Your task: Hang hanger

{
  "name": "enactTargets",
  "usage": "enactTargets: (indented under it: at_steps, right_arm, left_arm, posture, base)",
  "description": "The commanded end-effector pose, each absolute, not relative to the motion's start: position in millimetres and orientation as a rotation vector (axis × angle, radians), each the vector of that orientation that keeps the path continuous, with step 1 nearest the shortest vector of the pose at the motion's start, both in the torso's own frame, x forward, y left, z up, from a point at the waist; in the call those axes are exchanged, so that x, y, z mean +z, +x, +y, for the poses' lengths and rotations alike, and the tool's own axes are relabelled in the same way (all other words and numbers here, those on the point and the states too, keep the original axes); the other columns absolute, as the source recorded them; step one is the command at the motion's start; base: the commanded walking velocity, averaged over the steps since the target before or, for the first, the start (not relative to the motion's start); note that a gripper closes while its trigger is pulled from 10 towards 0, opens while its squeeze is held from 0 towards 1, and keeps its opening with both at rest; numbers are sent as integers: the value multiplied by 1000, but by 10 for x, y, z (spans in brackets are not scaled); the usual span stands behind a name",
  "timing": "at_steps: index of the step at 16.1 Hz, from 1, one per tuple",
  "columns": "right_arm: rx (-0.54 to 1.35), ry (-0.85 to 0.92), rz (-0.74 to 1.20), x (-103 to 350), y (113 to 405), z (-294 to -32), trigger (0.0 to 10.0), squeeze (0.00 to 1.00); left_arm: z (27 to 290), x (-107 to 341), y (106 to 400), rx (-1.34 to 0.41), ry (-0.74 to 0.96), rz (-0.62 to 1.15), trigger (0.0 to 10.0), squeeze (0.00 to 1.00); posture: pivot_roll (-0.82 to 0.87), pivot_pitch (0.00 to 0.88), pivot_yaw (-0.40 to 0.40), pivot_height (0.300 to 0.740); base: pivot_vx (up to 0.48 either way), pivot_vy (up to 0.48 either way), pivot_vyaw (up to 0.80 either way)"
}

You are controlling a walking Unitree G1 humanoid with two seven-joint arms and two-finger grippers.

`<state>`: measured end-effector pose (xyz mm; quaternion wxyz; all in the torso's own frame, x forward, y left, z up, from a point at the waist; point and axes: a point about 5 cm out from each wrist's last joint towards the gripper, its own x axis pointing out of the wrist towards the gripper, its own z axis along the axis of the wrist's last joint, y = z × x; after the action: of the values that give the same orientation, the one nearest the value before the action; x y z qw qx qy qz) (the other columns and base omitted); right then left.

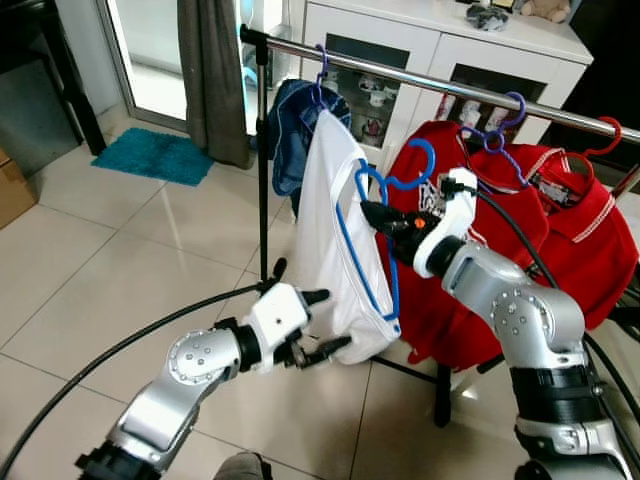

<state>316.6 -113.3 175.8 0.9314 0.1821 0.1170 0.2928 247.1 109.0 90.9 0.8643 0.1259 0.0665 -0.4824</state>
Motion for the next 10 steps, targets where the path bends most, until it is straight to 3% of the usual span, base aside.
enactTargets:
  at_steps: [1,9,10]
  right_arm:
    - [594,374,166,1938,3194,-1168,10000,0]
    - [637,394,149,2100,3120,-1041,10000,0]
    - [645,398,147,2118,3106,-1022,10000,0]
  left_arm:
    - [1094,901,2478,-993,246,131,10000,0]
    - [989,737,2667,-933,194,140,9961,0]
    - [1006,723,2697,-924,193,140,9373,0]
  posture:
    - [111,36,-94,740]
    - [81,28,-92,740]
    - [79,29,-90,740]
  base:
    - [0,0,0]
    - [0,0,0]
    - [0,0,0]
